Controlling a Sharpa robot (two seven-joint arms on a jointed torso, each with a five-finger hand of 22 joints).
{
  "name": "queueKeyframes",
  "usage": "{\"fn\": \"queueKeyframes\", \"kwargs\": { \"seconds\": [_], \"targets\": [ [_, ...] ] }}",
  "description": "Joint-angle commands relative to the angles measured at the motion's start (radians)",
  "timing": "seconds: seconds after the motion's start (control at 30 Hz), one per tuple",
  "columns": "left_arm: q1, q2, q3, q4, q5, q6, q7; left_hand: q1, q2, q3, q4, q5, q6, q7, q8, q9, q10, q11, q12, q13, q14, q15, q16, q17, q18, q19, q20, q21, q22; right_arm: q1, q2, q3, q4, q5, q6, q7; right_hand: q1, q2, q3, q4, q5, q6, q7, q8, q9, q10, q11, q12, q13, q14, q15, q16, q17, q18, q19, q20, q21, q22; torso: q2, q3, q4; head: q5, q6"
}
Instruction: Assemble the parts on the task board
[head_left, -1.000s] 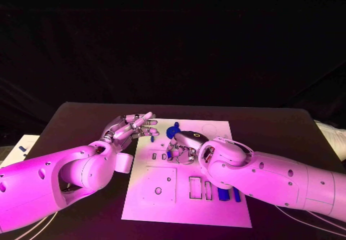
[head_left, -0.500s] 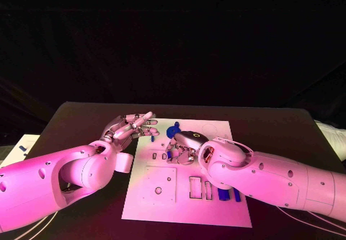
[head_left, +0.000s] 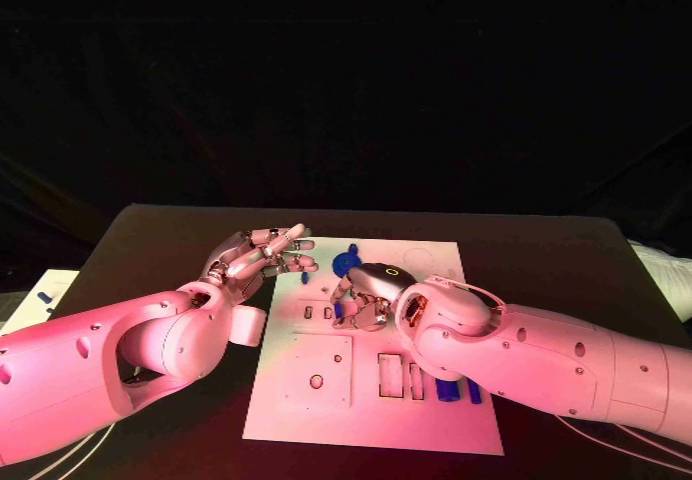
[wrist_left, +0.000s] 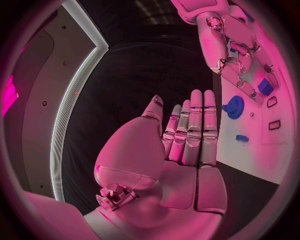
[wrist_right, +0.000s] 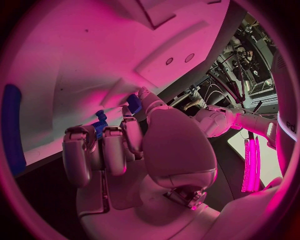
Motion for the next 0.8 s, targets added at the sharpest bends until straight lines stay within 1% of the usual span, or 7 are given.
{"fn": "queueKeyframes", "kwargs": {
  "seconds": [0.03,0.3,0.47,0.67,0.7,0.73,0.8],
  "targets": [
    [0.000,0.001,0.001,0.001,0.002,0.020,0.006,0.005,0.006,0.000,-0.008,-0.001,-0.001,0.005,-0.007,0.000,0.001,0.007,-0.007,-0.001,0.000,0.003,-0.007,0.002,0.010,-0.006,0.002,-0.005,-0.001,-0.008,-0.005,-0.007,-0.004,-0.016,-0.014,-0.026,-0.009,-0.002,-0.007,0.001,-0.007,-0.005,-0.004,0.001,0.002,-0.005,-0.001,-0.003,0.051,0.075,0.008,-0.003,0.121,-0.002,0.016,0.010,-0.005,0.155,0.000,0.0003,0.0002,0.000,0.000],
    [0.000,0.002,0.000,-0.003,0.002,0.022,0.000,0.006,0.008,0.001,-0.010,-0.001,0.002,0.002,-0.007,0.000,0.004,0.005,-0.009,-0.001,0.007,0.001,-0.006,0.007,0.011,-0.002,0.001,-0.002,0.000,-0.011,-0.026,-0.006,0.025,0.023,-0.161,0.109,-0.023,-0.018,-0.052,0.026,-0.001,-0.043,0.003,0.002,-0.001,-0.009,0.006,-0.008,0.046,0.075,0.014,-0.004,0.122,-0.001,0.013,0.016,-0.008,0.151,0.000,0.0007,0.0011,0.002,0.001],
    [0.000,0.001,0.000,-0.006,-0.015,0.040,-0.040,0.001,0.009,-0.006,-0.018,-0.002,0.007,-0.008,-0.017,0.000,0.012,-0.009,-0.022,-0.001,0.106,-0.024,0.071,0.066,0.012,0.076,-0.024,0.068,0.036,-0.009,-0.060,0.001,0.060,0.143,-0.175,0.232,-0.020,-0.013,-0.062,0.033,0.001,-0.054,0.006,0.001,-0.002,-0.014,0.008,-0.014,0.043,0.077,0.017,0.002,0.133,0.000,0.011,0.018,-0.010,0.149,-0.001,0.0004,0.0005,0.006,0.001],
    [0.001,0.000,0.000,-0.018,-0.104,0.052,-0.153,-0.016,0.008,-0.025,-0.019,-0.003,0.027,-0.027,-0.026,0.002,0.096,-0.036,0.003,0.020,0.163,-0.057,0.284,0.219,0.009,0.149,-0.059,0.237,0.140,0.014,-0.134,0.017,0.123,0.274,-0.149,0.341,-0.024,-0.013,-0.092,0.050,0.009,-0.064,0.009,0.003,0.000,-0.021,0.012,-0.021,0.038,0.075,0.020,-0.004,0.124,0.002,0.003,0.021,-0.016,0.139,-0.002,0.0016,-0.0035,0.010,0.004],
    [0.001,0.001,0.000,-0.022,-0.130,0.054,-0.182,-0.019,0.007,-0.029,-0.017,-0.003,0.032,-0.034,-0.026,0.002,0.127,-0.045,0.021,0.031,0.179,-0.064,0.344,0.264,0.011,0.161,-0.067,0.269,0.160,0.021,-0.151,0.019,0.134,0.298,-0.140,0.352,-0.022,-0.011,-0.094,0.050,0.011,-0.063,0.009,0.004,0.000,-0.022,0.012,-0.021,0.038,0.074,0.020,-0.004,0.124,0.002,0.003,0.022,-0.016,0.138,-0.003,0.0022,-0.0043,0.011,0.003],
    [0.001,0.002,0.000,-0.027,-0.160,0.055,-0.214,-0.022,0.004,-0.033,-0.016,-0.004,0.040,-0.042,-0.023,0.003,0.150,-0.054,0.037,0.044,0.207,-0.077,0.500,0.406,0.005,0.181,-0.073,0.324,0.209,0.028,-0.168,0.021,0.144,0.325,-0.132,0.361,-0.018,-0.008,-0.095,0.050,0.016,-0.062,0.008,0.005,0.001,-0.022,0.012,-0.021,0.038,0.075,0.020,-0.004,0.124,0.002,0.003,0.022,-0.016,0.139,-0.004,0.0028,-0.0039,0.012,0.002],
    [0.001,0.004,0.000,-0.037,-0.231,0.078,-0.299,-0.021,0.004,-0.036,-0.016,-0.003,0.063,-0.058,-0.012,0.009,0.208,-0.075,0.083,0.074,0.273,-0.090,0.815,0.709,-0.024,0.270,-0.089,0.515,0.447,0.046,-0.205,0.024,0.159,0.389,-0.116,0.374,-0.006,0.000,-0.097,0.048,0.025,-0.060,0.008,0.006,0.003,-0.023,0.011,-0.021,0.037,0.074,0.020,-0.006,0.122,0.002,0.003,0.022,-0.017,0.139,-0.008,0.0045,-0.0055,0.014,0.003]
  ]
}}
